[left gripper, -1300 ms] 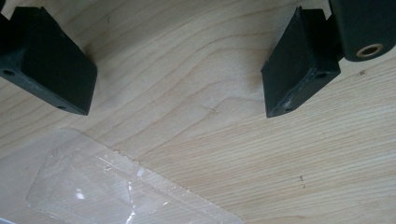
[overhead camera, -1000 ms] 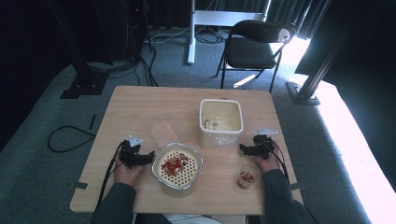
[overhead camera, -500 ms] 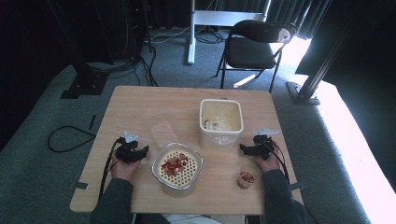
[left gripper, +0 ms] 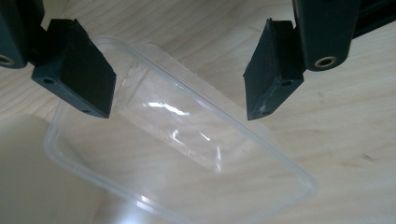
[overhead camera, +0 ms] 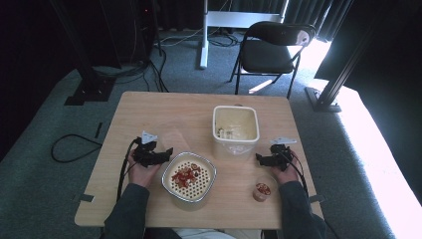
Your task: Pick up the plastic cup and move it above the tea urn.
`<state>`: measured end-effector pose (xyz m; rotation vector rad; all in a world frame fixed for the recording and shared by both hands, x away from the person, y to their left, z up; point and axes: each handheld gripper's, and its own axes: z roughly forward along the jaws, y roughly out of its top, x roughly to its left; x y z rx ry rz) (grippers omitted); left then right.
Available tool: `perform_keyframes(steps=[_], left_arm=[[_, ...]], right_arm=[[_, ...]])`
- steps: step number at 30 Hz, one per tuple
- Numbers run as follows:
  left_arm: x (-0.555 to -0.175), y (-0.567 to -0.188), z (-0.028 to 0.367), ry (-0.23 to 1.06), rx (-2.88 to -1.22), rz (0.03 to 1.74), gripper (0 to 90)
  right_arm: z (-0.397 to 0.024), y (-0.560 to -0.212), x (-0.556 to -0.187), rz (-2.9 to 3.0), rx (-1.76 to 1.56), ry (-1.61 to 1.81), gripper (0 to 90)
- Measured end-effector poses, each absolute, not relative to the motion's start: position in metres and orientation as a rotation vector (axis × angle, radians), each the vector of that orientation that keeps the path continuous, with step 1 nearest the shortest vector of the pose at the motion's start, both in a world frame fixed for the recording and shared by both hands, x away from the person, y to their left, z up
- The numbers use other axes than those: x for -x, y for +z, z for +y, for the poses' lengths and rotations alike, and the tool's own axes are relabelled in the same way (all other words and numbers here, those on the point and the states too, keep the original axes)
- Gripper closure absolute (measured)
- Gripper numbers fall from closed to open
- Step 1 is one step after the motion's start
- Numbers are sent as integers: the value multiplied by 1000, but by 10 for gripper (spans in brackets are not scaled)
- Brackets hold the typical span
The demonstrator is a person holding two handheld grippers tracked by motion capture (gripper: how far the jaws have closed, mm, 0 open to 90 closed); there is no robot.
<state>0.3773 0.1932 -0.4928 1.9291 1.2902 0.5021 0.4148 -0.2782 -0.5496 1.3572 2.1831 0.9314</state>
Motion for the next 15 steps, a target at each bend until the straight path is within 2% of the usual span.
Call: perform_keyframes(steps=[3,5,9,11,13,15], left_arm=[[-379,-500,187,514,-1981,1317,272],[-379,-499,190,563,-1981,1326,385],[-384,-497,208,619,-1961,1407,668],[-388,-496,220,636,-1934,1449,733],[-392,-496,232,618,-1901,1492,711],[-394,-497,239,545,-1889,1485,587]], right_arm=[[-279,-550,-415,2182,-1358,931,101],[-279,-550,-414,2182,-1358,931,101],[-279,-550,-414,2182,-1359,931,101],[-279,-550,-414,2182,-1359,931,101],[-279,-550,-414,2182,-1359,931,101],[-279,-550,-414,2182,-1359,931,101]])
